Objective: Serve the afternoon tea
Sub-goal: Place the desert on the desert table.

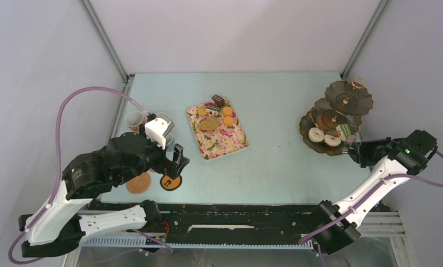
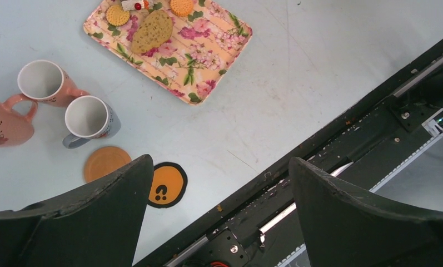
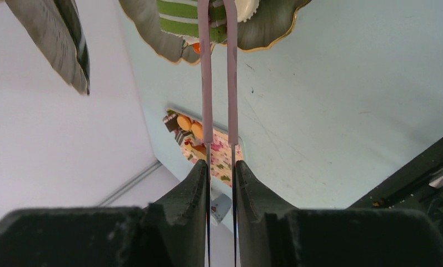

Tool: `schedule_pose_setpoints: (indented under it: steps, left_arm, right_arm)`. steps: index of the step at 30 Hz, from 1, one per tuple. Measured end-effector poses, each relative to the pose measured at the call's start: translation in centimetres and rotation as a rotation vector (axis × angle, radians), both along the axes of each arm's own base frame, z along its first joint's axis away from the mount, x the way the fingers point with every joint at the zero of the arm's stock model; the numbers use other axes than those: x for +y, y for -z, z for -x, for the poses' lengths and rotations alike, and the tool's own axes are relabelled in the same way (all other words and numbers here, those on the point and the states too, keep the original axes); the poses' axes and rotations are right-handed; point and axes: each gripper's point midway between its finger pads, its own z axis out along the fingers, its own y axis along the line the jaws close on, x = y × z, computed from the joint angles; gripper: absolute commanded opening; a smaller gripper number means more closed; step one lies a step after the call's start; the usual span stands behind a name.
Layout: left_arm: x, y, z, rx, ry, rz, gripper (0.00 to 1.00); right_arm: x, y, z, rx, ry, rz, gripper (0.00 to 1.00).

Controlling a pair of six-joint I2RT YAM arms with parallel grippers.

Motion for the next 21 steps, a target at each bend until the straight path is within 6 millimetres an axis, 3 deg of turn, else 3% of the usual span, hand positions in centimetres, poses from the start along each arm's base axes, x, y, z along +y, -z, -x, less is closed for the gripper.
schedule_pose_setpoints:
  steps: [8,12,21]
  left_arm:
    - [-1.0,1.2,-0.6,0.017,0.011,-0.062,0.98]
    - [-1.5,1.7,-1.0,0.029,0.014,-0.093,0.98]
    - [-2.0,2.3,-1.6,0.031,0.008,-0.133,0.98]
  right_arm:
    - [-2.3,0.4,-1.4,0.026,0.087,-0.026,0.0]
    - [-3.4,-0.5,-2.9,0.041,0.064,-0.003,0.0]
    - [-3.4,-0.9,-4.5,0.059,0.013,0.04,0.01]
